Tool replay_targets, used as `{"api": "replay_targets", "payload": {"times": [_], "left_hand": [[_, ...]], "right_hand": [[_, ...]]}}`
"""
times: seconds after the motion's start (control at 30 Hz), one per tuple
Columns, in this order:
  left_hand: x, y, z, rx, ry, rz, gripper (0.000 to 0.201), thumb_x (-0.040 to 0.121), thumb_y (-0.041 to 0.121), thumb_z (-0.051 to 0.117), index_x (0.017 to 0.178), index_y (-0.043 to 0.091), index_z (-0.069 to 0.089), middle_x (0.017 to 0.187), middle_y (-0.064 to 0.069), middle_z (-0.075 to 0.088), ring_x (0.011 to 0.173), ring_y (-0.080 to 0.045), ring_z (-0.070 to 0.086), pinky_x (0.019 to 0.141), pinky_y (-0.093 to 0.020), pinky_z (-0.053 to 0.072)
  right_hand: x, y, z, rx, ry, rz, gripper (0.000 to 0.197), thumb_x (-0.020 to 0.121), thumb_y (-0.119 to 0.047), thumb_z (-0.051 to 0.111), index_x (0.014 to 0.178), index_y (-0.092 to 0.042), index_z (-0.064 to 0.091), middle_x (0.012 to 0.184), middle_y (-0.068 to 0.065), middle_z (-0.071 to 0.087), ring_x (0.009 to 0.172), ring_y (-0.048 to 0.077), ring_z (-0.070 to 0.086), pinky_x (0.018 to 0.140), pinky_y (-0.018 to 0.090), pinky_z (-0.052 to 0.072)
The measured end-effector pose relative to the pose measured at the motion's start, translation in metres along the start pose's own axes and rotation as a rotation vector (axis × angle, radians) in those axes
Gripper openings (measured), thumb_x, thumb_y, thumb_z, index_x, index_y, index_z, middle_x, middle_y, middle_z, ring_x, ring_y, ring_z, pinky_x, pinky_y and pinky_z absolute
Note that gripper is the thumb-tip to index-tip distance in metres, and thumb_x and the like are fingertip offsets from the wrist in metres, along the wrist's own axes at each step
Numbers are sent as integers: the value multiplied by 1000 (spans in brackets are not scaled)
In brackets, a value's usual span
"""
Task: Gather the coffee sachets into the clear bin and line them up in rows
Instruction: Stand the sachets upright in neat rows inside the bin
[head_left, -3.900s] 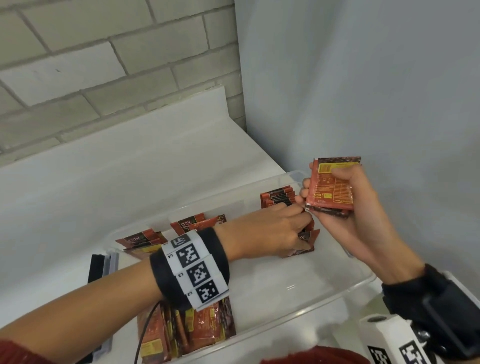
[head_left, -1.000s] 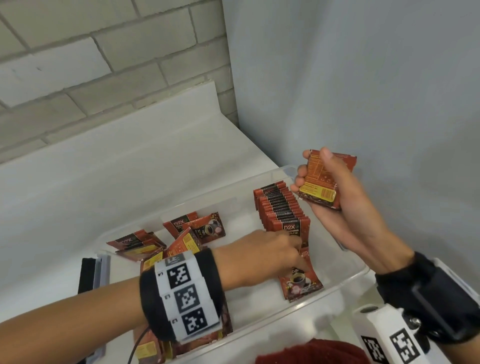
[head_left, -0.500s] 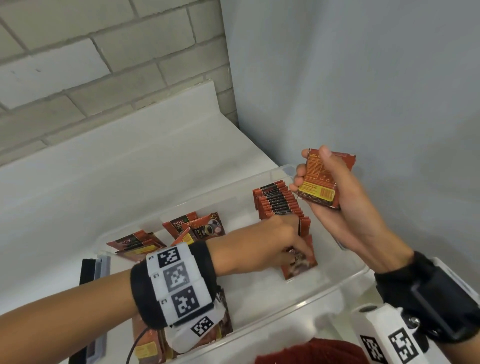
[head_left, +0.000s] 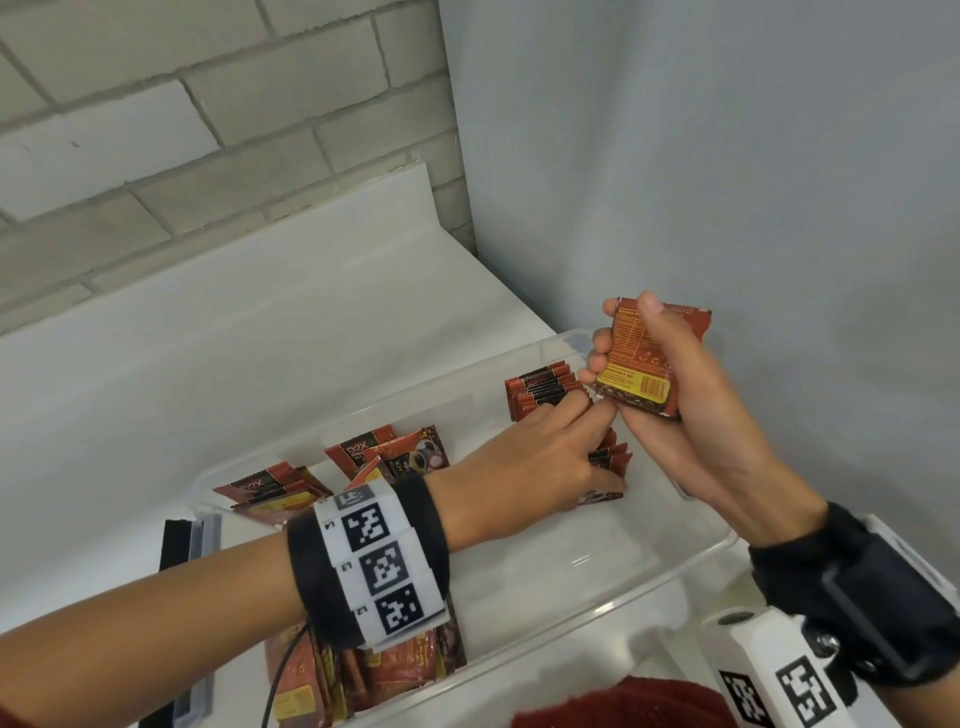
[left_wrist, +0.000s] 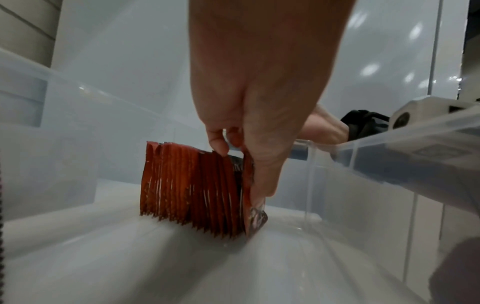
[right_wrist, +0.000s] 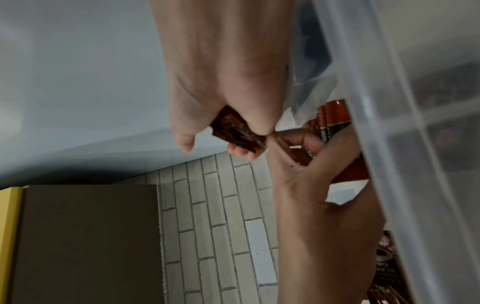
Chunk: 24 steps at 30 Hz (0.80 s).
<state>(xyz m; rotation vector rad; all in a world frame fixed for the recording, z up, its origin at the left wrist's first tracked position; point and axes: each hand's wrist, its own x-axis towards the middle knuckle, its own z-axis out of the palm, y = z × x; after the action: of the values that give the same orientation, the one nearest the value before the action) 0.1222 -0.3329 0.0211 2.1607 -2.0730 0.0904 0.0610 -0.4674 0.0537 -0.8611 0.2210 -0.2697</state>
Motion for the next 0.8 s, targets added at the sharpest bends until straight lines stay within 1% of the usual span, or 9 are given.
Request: {"api": "replay_targets", "payload": {"times": [0.07,0.13,0.23,0.33,0.4,0.57,0.63,0.73,0.8], "left_hand": [[0,1,-1,17,-33,-18,38,81,20,74,118,29,68,104,-7,43,97,-23,35,68,-36,45],[-2,1,-3,7,-66,-22,41,80,27,74,120,31,66,102,-5,43,93,-20,32,68,-36,44],[-4,0,-4,12,-88,3,47,77,36,76,123,34,64,96,3,26,88,-13,16,67,-30,34],[-6,-1,-4,38,-108,20,49,78,43,74,125,38,61,97,5,15,89,-12,13,69,-28,24],[-7,-3,-3,50,-103,26,48,79,45,72,125,39,60,96,5,12,89,-12,13,70,-27,22],[-7,-6,-7,7,-112,22,46,83,46,67,128,39,58,96,4,20,89,-11,14,70,-28,27],[-8,-8,-11,-40,-115,3,45,85,46,65,129,37,57,95,3,23,89,-11,16,71,-30,31],[-13,-12,-19,-238,-123,-78,39,86,43,66,121,28,60,96,0,32,91,-14,25,79,-30,34],[-17,-18,-29,-431,-145,-195,34,85,41,68,112,21,61,101,0,39,96,-15,31,85,-25,34]], "right_hand": [[0,0,0,4,2,-1,43,77,-42,67,106,-11,58,79,5,60,71,14,60,73,26,53],[0,1,0,9,10,0,43,78,-41,67,107,-11,57,79,5,60,71,14,60,71,25,53],[0,0,1,31,11,-5,38,81,-38,66,106,-10,58,78,4,60,72,14,60,72,26,53],[-1,-2,0,64,16,-9,32,86,-31,60,109,-9,56,80,5,60,74,14,59,75,27,54],[-2,-2,-1,97,15,-6,31,88,-26,55,113,-8,54,81,5,61,76,15,59,77,27,54],[-6,-4,0,139,7,26,34,84,-15,50,116,-3,53,86,9,65,80,18,64,83,30,57],[-6,-5,1,107,18,38,33,86,-10,47,116,-3,57,91,10,70,86,21,69,89,34,56],[-6,-4,3,44,18,43,30,89,-9,47,117,-2,57,101,15,72,95,28,71,94,38,52],[-7,-4,5,2,9,31,26,91,-10,48,112,0,59,103,16,73,97,30,70,94,39,53]]}}
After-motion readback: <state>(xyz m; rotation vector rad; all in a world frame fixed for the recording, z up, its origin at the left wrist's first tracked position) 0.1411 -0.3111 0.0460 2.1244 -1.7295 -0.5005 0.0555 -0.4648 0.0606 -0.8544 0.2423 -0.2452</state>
